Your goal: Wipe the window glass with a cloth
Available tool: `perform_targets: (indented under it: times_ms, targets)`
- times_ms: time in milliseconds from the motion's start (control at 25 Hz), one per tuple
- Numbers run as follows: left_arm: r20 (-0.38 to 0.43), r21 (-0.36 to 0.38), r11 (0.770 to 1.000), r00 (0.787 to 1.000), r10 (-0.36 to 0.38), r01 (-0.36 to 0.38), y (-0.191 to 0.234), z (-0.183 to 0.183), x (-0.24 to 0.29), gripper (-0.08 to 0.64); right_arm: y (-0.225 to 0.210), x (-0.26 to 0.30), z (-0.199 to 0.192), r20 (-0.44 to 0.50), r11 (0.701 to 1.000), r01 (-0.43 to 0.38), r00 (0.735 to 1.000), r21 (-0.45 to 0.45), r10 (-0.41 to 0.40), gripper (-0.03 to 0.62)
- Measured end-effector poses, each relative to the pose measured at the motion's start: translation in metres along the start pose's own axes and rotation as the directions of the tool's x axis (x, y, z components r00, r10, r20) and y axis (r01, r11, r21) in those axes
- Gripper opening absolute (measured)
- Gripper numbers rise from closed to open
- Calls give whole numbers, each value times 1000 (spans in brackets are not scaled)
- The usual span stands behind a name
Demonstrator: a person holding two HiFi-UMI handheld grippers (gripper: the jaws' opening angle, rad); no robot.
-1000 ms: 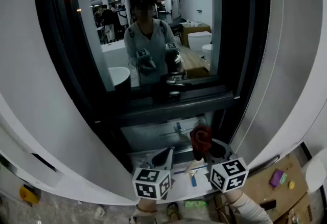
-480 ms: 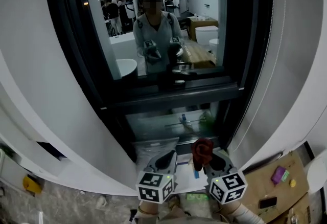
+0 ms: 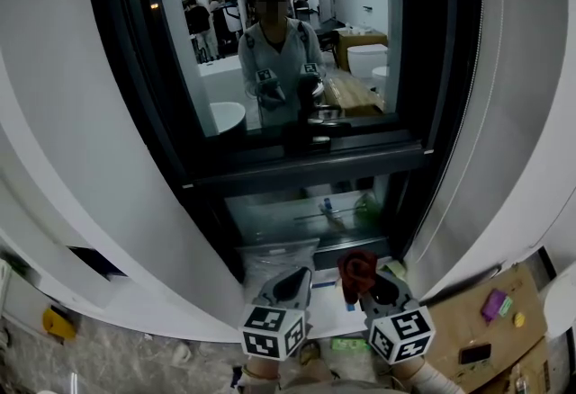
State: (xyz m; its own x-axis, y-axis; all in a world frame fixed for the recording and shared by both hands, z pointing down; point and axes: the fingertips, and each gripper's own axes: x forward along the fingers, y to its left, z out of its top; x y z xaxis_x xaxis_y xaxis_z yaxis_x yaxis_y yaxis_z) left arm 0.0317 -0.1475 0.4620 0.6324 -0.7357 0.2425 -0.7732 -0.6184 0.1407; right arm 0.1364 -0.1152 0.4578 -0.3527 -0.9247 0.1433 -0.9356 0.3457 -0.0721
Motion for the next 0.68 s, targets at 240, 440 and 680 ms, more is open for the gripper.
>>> perform_targets:
  times_ms: [240,440,680]
  targets:
    - [9,4,1000,1000,-7,7,0,-1,-4,5,4,-4,0,7,1000,3,1000,-12,-3,51]
    - [16,8,1000,1000,-4,4,2,0,-8,5,10,-5,-1,8,1000,-4,1000,-6,4,50]
    - [23,13,1000,1000,1,-1,2,1,-14,5,16,-8,2,16,1000,-13,1000,-23,13,50]
